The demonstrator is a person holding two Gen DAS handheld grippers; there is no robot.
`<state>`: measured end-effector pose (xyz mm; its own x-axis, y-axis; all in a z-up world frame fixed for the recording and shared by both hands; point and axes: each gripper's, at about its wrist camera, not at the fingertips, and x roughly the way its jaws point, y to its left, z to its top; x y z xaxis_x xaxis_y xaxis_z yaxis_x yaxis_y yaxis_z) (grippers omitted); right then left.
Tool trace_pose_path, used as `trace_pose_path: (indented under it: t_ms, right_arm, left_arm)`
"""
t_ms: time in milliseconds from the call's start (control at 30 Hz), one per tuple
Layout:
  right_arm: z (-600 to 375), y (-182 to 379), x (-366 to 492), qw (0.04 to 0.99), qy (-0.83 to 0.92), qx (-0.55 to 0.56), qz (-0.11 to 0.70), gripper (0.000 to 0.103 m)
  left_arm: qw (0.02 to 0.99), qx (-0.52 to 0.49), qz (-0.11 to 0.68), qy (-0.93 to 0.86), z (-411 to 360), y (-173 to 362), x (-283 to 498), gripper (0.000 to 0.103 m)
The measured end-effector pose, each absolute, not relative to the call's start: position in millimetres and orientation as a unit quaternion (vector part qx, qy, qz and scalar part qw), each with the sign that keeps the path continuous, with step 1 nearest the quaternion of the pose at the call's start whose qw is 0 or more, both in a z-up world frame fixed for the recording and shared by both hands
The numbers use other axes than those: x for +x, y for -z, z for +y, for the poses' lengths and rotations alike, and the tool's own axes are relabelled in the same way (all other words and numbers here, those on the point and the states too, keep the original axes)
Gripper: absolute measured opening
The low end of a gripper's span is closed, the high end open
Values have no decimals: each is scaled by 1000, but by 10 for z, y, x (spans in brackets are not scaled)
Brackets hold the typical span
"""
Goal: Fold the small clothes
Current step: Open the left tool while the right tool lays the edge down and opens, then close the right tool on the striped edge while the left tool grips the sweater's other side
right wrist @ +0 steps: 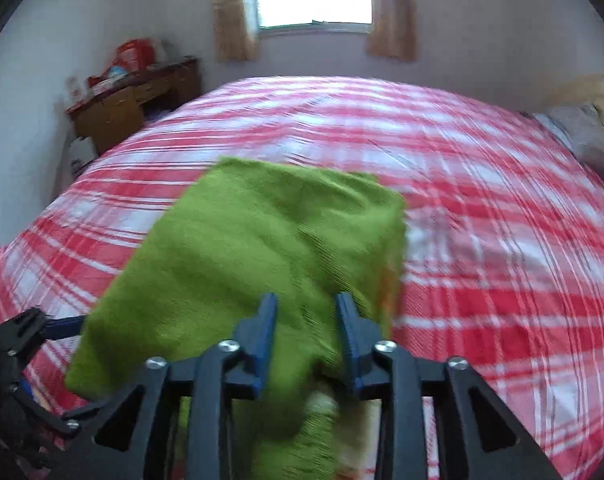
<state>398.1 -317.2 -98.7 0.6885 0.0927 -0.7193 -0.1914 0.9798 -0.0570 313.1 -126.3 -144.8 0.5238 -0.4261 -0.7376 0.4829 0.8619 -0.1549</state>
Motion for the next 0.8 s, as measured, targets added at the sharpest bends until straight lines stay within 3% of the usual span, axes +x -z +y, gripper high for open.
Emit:
trace_pose_path:
  t_ms: [67, 267, 500, 600, 800]
  right_arm:
    - [-3159, 1148, 4140, 898, -62, -75, 430, 34]
    - [-3360, 1210, 4070, 916, -48, -57, 395, 34]
    - [-3442, 1166, 4009, 919, -84, -24, 385, 37]
    - [-3599, 1028, 3870, 927, -95, 18, 363, 73]
    - [-3987, 1042, 3962, 922, -79, 93, 369, 75]
  left_arm:
    - [873, 31, 410, 263, -1254, 1432, 3097, 98]
    - [905, -5, 353, 237, -1060, 1033, 3089, 102]
    - [904, 36, 376, 202, -1377, 1092, 3529, 103]
    - [902, 40, 384, 195, -1396, 1248, 3581, 103]
    - [895, 5, 394, 209, -1322, 1317, 3566, 103]
